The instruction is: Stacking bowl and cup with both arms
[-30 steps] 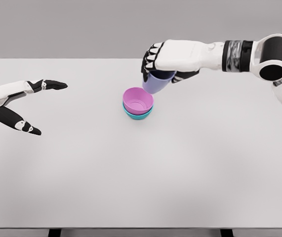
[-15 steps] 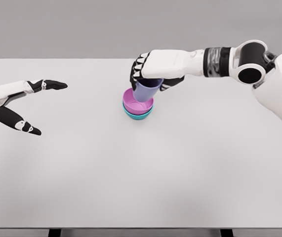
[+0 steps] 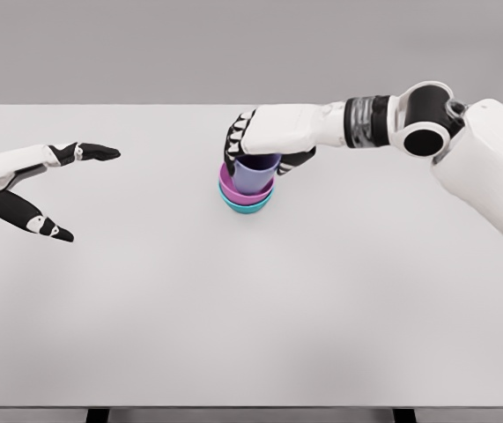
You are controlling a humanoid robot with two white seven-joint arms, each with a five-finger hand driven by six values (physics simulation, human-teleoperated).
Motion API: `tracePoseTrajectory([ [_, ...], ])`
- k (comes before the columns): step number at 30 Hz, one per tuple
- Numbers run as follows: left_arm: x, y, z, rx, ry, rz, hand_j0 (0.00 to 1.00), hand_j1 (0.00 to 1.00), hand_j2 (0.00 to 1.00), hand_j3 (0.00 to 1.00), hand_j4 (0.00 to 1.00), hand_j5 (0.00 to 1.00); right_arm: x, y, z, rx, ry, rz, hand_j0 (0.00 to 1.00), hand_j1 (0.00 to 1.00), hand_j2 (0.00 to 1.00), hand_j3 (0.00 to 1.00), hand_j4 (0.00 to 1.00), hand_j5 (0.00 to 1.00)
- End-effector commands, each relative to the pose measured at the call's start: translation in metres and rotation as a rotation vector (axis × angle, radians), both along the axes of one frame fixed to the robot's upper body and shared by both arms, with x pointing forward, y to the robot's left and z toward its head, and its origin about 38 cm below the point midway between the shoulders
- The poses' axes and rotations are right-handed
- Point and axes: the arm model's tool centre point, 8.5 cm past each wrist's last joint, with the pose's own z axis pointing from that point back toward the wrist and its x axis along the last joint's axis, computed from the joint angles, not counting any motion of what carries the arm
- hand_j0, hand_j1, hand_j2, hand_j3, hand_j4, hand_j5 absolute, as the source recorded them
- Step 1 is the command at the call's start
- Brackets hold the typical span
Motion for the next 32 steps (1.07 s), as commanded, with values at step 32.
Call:
tracePoseTrajectory([
  [32, 0.001, 0.001, 0.0, -0.009, 0.003, 0.006, 1.0, 1.0, 1.0, 1.0, 1.0, 1.0, -0.023, -0.218, 0.005, 0.023, -0.01, -0.427, 1.0, 1.0, 1.0, 1.0, 1.0, 1.0],
])
